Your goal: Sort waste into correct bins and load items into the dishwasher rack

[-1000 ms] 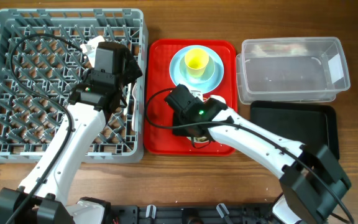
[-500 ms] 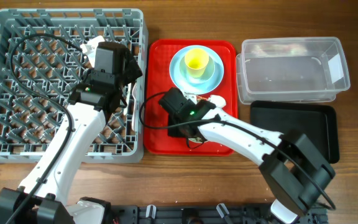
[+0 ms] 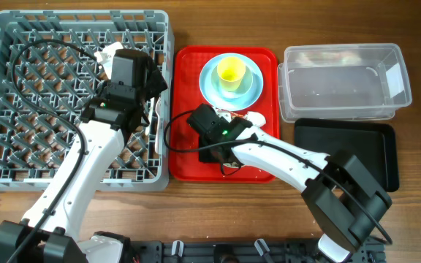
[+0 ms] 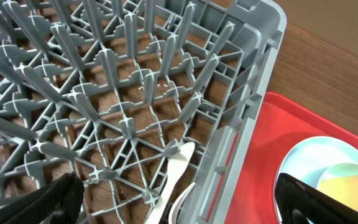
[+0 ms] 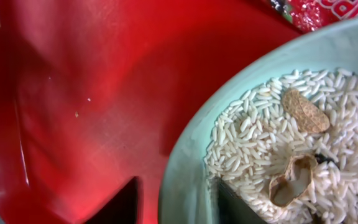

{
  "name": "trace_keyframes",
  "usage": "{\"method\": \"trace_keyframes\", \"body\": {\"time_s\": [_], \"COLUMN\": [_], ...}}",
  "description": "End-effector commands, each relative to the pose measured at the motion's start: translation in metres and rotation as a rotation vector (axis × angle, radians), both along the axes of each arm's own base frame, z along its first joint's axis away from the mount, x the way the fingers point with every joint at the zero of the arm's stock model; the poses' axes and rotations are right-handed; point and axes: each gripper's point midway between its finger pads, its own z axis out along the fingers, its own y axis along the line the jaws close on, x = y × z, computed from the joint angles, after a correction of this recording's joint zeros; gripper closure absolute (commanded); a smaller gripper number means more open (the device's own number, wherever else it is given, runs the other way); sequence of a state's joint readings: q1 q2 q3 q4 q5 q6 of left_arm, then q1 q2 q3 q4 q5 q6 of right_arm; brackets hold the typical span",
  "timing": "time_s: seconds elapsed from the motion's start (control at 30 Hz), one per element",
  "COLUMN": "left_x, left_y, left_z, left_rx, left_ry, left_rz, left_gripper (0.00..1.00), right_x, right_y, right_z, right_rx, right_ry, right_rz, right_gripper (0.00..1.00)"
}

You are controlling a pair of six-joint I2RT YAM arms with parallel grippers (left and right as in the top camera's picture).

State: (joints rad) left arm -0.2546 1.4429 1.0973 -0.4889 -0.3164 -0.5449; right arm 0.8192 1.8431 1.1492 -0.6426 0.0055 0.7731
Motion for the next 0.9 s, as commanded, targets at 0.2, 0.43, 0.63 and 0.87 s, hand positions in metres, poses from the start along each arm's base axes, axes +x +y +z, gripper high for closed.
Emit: {"method": "trace_keyframes", "body": {"time_s": [0.2,0.43,0.63,0.87], "left_x": [0.000,0.000,0.000,0.000], "left_y": [0.004,0.004,0.001,0.000], "left_z": [0.000,0.000,-0.001,-0.001], "left_rx": [-0.001,-0.001,-0.012,-0.019], "left_ry": [-0.007,-0.007,-0.004,-0.001], "left_rz": [0.023,0.023,0.012,0.005], "left_gripper": [0.00,0.00,0.00,0.00], "right_x": [0.043,0.034,0.015,-0.010], "right_y": [-0.028,-0.175,-0.239,-0.277], "right_z": [0.108,0.148,0.109,0.044], "right_rx": [0.121,-0.158,-0.257,-0.253], "right_ry": [-0.223,-0.256,-0.121,-0.038], "right_rz": [-0.038,-0.335,-0.498,-0.773], "right_gripper": [0.00,0.96,0.96,0.96]}}
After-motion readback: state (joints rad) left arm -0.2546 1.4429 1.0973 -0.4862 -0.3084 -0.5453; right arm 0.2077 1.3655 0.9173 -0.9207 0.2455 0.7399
